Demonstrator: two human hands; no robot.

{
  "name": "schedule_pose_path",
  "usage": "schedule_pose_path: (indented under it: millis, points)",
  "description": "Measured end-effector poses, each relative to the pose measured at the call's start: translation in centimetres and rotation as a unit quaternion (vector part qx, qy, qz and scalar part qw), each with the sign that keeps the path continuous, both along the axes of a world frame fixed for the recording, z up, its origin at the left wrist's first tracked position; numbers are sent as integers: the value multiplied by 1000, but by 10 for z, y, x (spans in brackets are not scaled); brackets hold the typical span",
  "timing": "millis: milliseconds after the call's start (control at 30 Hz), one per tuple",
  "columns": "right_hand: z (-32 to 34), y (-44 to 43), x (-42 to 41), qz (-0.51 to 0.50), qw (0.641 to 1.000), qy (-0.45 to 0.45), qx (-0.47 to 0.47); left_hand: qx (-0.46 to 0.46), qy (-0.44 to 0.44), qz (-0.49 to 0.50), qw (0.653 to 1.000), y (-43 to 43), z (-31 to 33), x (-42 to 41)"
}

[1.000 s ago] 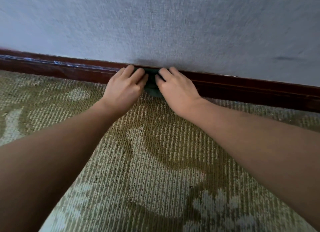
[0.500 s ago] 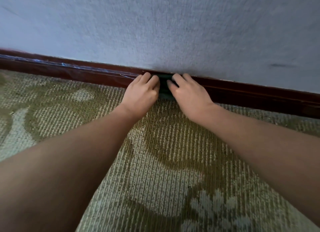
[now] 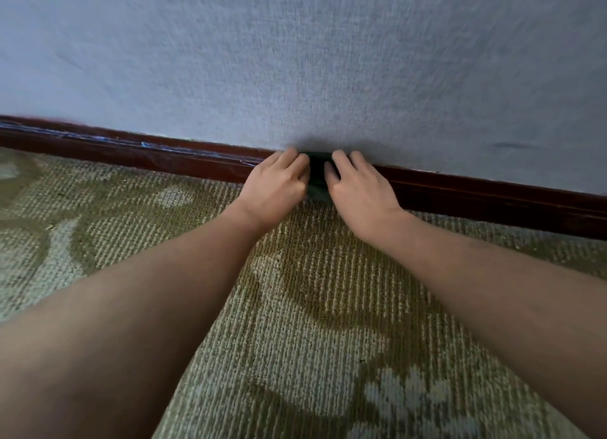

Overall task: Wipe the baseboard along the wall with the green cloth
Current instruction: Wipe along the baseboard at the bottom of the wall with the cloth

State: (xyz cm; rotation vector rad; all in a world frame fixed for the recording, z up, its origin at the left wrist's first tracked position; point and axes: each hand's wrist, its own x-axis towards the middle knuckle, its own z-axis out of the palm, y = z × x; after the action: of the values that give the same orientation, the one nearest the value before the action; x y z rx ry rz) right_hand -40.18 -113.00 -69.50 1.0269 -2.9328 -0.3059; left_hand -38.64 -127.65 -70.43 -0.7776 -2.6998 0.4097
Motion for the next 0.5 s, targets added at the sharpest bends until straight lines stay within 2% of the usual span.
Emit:
schedule_pose_path:
  millis: [100,500]
  points:
    - [-2,0,-5,-2,1000,-6,-8,15,-2,25,1000,-2,1,-3]
    - [-19,-9,-9,39,999,-13,-14,48,-39,1,998,-28,-10,-8]
